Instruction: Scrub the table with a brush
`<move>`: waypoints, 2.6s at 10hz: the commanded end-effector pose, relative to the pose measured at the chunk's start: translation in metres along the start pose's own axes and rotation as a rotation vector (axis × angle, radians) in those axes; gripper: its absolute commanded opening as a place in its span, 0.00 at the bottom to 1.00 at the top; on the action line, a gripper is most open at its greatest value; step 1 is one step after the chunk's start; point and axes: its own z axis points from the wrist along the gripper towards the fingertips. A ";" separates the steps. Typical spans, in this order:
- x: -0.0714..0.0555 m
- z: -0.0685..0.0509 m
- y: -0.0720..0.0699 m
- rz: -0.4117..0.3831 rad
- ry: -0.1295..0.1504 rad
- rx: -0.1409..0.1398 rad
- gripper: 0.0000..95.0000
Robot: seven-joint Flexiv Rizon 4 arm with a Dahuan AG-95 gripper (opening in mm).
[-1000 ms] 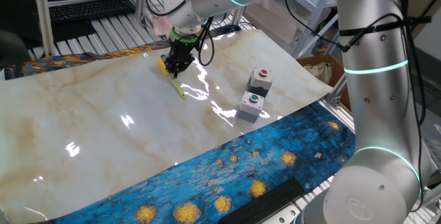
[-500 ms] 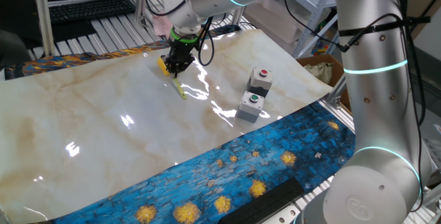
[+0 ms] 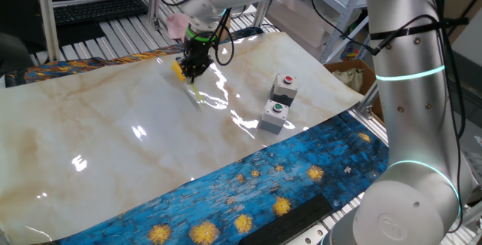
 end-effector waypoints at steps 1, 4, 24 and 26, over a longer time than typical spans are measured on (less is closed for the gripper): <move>0.011 -0.007 -0.002 0.006 -0.009 0.005 0.00; 0.033 -0.014 -0.010 -0.003 -0.005 0.014 0.00; 0.048 0.015 -0.025 -0.047 -0.022 0.010 0.00; 0.048 0.017 -0.025 -0.044 -0.020 0.004 0.00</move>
